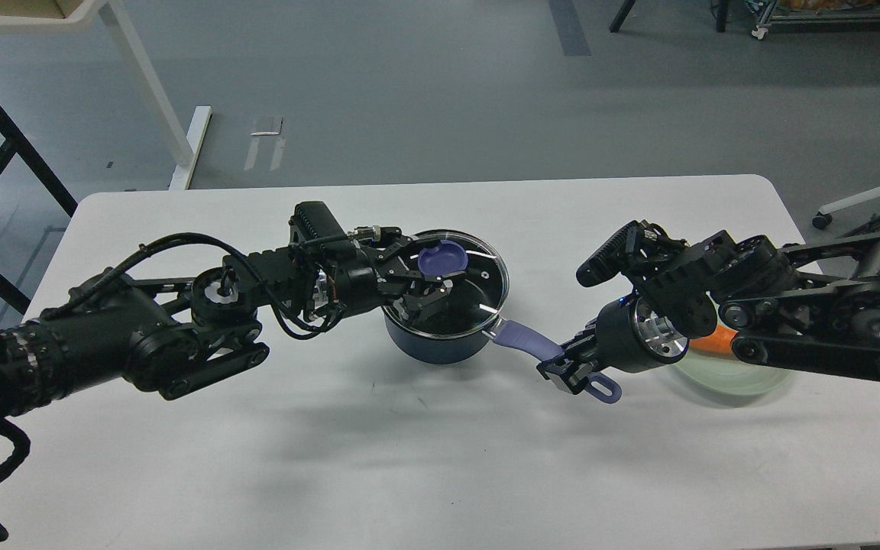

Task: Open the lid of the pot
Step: 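Close the left gripper on the purple lid knob, then lift the glass lid off the pan with the left gripper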

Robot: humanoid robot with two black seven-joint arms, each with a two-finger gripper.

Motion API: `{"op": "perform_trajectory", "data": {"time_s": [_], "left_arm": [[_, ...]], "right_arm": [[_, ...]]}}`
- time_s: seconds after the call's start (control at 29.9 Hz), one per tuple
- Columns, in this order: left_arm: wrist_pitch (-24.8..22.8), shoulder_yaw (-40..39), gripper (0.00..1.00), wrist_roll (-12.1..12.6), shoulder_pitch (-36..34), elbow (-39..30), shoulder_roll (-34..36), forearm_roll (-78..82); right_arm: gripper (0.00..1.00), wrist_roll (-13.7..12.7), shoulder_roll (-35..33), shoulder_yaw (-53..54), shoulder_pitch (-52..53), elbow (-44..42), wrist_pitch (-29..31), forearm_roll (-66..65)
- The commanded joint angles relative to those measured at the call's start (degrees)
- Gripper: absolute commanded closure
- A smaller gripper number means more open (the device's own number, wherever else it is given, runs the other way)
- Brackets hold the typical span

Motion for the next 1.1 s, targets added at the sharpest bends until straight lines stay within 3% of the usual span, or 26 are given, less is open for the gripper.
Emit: {"op": "perform_trajectory", "data": {"time_s": [0.0,0.27,0.6,0.84,1.07], "left_arm": [[0.0,-0.1,0.52,-0.1,-0.1,0.0,0.0,-0.1],[0.5,-0.5,0.53,-0.5,-1.8,-2.4,2.5,-1.6],[0.5,-0.3,0.53,-0.6,-3.9,-8.4,17.0,-4.9],[0.8,0.8,0.53,-3.5,2.8,-7.7,26.7,-4.9],[4.5,0.9,0.52,-4.6,10.6,-4.7,28.3,-5.0]], "right_arm": [[0.70,0.0,-0.1,0.0,0.1,0.0,0.1,0.0],[0.70,0.0,-0.1,-0.1,0.1,0.0,0.2,0.0],[0.69,0.0,-0.4,-0.2,0.1,0.1,0.2,0.0],[0.69,-0.1,-0.4,-0.2,-0.1,0.1,0.2,0.1],[0.69,-0.1,-0.5,-0.2,0.0,0.1,0.2,0.1]]}}
